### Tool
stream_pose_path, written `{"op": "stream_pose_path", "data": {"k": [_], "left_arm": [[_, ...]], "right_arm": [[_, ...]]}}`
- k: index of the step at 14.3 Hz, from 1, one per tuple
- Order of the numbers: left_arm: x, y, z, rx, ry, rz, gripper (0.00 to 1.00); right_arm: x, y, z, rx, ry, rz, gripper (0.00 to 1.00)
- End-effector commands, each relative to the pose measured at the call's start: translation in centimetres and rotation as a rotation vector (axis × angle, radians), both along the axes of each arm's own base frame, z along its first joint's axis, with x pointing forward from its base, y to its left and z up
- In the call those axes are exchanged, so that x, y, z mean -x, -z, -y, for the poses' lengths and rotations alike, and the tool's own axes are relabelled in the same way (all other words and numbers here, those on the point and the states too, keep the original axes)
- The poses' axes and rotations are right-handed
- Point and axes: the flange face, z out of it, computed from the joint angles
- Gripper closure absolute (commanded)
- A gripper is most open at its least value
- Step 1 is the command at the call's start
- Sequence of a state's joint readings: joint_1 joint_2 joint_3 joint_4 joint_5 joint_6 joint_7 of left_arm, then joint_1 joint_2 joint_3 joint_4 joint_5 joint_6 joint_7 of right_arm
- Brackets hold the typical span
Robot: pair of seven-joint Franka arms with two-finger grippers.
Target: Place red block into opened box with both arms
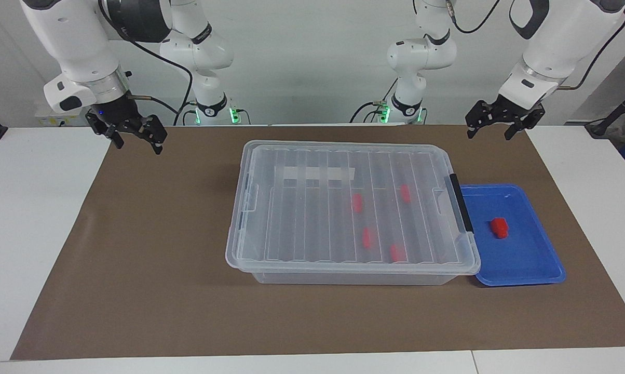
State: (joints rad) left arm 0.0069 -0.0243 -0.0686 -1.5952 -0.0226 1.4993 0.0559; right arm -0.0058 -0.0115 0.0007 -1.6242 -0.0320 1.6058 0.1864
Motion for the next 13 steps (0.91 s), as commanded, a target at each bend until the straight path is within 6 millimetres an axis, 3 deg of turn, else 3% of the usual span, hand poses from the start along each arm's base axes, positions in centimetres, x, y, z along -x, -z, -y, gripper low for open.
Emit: {"op": "stream_pose_path", "data": {"k": [1, 7, 11, 13], "left_arm": [[0.5, -0.7, -0.3, -0.007, -0.012, -0.002, 0.0], [0.5, -0.7, -0.3, -0.007, -0.012, -0.002, 0.0], [0.5, -0.7, -0.3, -0.007, -0.012, -0.002, 0.0], [0.5, -0.7, -0.3, -0.007, -0.012, -0.002, 0.0]], "right_arm": [[0.7, -0.1, 0.2, -0.024, -0.017, 0.005, 0.01], [0.4, 0.0, 0.2, -0.024, -0.027, 0.025, 0.01], [-0.6, 3.3, -1.4, -0.023, -0.028, 0.085, 0.01], [-1.2, 6.2, -4.0, -0.03, -0.034, 0.135, 0.01]]}}
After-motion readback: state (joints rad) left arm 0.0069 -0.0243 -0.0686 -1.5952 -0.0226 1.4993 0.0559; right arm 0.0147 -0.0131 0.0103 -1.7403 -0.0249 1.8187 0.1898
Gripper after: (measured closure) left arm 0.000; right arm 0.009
